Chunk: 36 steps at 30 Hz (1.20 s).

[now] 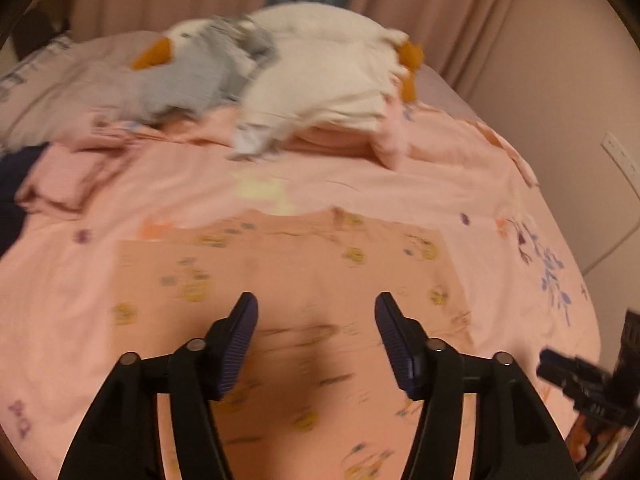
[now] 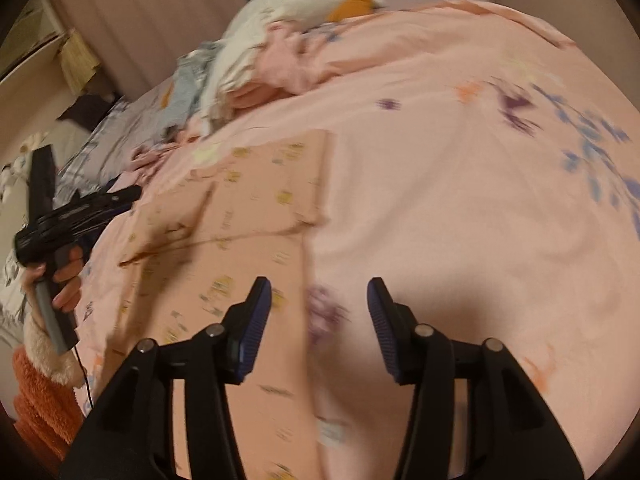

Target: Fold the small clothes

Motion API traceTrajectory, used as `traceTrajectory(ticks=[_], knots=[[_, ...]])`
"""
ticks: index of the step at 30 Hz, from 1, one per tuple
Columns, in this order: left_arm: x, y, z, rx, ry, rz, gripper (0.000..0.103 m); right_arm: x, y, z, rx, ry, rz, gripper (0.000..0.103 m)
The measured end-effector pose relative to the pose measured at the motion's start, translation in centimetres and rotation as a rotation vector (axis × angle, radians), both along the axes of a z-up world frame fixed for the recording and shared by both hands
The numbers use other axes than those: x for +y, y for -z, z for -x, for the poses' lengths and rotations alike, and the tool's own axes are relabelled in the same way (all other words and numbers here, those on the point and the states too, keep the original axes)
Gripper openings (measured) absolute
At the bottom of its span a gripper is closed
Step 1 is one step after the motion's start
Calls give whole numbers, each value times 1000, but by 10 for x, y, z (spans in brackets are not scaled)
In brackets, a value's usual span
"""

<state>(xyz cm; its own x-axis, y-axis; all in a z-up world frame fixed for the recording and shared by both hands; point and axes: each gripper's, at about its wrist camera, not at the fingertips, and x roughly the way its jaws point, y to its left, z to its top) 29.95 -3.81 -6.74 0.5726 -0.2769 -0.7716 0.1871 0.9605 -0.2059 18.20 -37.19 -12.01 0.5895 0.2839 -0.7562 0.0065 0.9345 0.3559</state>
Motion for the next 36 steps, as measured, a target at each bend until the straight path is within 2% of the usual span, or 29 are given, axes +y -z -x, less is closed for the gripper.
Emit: traceTrajectory(ticks=[3, 5, 6, 8, 10, 13, 16, 18, 19, 21, 23, 24, 30, 36], knots=[[31, 11, 10, 13, -71, -140, 61, 37, -13, -29, -16, -77, 25, 62], [54, 34, 16, 69, -98, -225, 61, 72, -20, -57, -17, -136, 60, 72], [65, 47, 16, 99, -108, -233, 61, 86, -22, -68, -15, -152, 82, 76], [85, 69, 17, 153, -140, -197, 56, 125, -24, -94, -4, -212, 124, 75], [104, 92, 13, 212, -169, -129, 52, 167, -18, -122, 38, -276, 144, 75], [113, 118, 3, 278, -166, -71, 51, 220, -5, -160, 115, -325, 178, 75], [107, 118, 0, 208, -160, -84, 51, 257, 13, -192, 174, -293, 232, 74], [104, 120, -6, 192, -169, -88, 42, 269, 26, -205, 223, -270, 266, 69], [104, 121, -9, 190, -183, -95, 35, 272, 35, -210, 257, -246, 267, 65], [105, 123, -19, 175, -208, -71, 27, 272, 55, -215, 319, -219, 260, 37], [108, 124, -23, 173, -228, -32, 21, 272, 61, -213, 291, -195, 318, 20], [108, 125, -24, 173, -239, -23, 21, 269, 58, -211, 260, -193, 308, 12], [104, 123, -17, 159, -235, -84, 19, 219, 23, -206, 147, -144, 173, 9], [104, 122, -18, 171, -250, -86, 14, 145, -3, -190, 61, -80, 91, 8]])
